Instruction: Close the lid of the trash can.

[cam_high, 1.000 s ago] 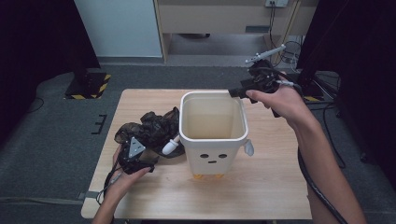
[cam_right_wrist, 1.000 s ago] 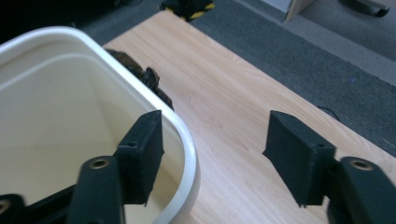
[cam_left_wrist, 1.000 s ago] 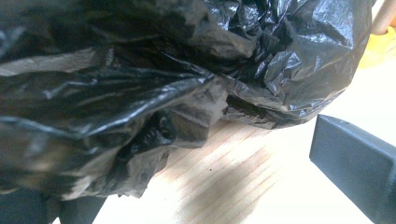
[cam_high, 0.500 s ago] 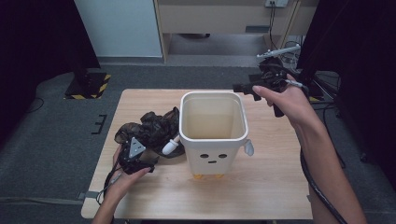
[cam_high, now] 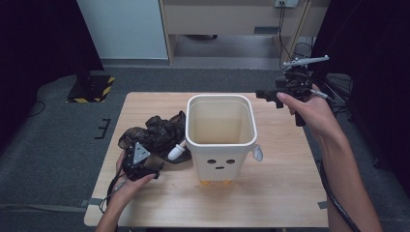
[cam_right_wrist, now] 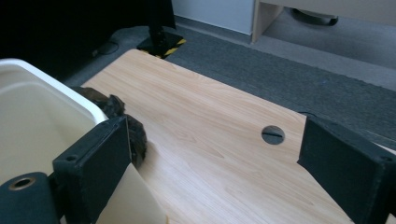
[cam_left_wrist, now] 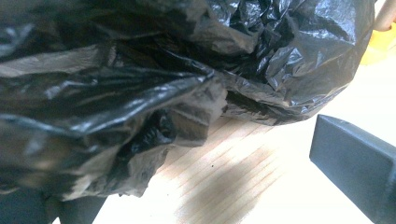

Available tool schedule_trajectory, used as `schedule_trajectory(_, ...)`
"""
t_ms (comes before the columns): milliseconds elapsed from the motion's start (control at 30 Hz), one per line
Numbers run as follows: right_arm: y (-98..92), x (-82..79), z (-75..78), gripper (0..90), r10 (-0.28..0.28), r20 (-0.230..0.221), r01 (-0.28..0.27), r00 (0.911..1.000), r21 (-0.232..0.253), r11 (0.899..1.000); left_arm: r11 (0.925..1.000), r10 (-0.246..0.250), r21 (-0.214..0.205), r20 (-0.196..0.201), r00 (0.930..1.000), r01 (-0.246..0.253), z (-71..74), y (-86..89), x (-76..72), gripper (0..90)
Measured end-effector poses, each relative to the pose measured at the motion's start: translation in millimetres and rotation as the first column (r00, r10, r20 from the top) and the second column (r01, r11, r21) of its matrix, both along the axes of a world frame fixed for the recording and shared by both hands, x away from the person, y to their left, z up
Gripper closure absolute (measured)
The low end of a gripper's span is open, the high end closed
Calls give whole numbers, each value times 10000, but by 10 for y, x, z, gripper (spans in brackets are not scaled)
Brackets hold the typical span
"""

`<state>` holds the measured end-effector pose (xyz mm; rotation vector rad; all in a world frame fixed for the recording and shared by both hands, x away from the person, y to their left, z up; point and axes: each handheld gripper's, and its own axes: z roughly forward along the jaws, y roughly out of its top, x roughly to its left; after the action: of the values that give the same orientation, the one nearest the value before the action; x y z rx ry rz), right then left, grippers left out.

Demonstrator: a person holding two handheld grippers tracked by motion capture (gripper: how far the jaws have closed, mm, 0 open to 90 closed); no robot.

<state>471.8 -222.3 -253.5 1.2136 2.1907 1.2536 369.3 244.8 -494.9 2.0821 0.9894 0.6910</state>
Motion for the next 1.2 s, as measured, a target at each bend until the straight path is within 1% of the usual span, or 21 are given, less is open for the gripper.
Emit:
schedule_trajectory(100, -85, 2, -63, 87, -183, -77, 183, 9998, -60, 9998, 10000, 22, -4, -24, 10000, -22, -7, 1, 1, 42)
schedule_trajectory(167, -146, 10, -96, 85, -363, -95, 364, 9993, 29, 9993, 10000, 2, 20, -39, 10000, -2, -10, -2, 3, 42)
schedule_trajectory(300, -216, 15, -195, 74, -408, -136, 408, 9991, -34, 9992, 9999, -37, 133, -81, 10000, 39, -18, -7, 7, 42)
schedule_trajectory(467, -251, 47, -363, 72, -543, -294, 547, 9981, 121, 9984, 9999, -90, 91, -35, 10000, 91, -11, -12, 3, 42)
schedule_trajectory(600, -268, 63, -511, 69, -704, -378, 698, 9968, -166, 9974, 9999, -117, 122, -39, 9999, 117, -15, -12, 10, 42)
schedule_trajectory(867, -309, 82, -695, 62, -948, -595, 936, 9937, -224, 9954, 9999, -95, 85, -25, 10000, 95, -8, -5, 7, 42)
schedule_trajectory(1033, -315, 75, -809, 59, -972, -726, 944, 9926, -415, 9947, 9999, -125, 116, -39, 9999, 126, -14, -17, 5, 42)
schedule_trajectory(1133, -334, 83, -869, 59, -1086, -710, 1050, 9916, -515, 9931, 9999, -129, 104, -46, 9999, 129, -16, -16, 5, 42)
schedule_trajectory(1200, -349, 86, -936, 59, -1108, -780, 1069, 9908, -532, 9928, 9998, -146, 101, -52, 9999, 147, -14, -13, 4, 42)
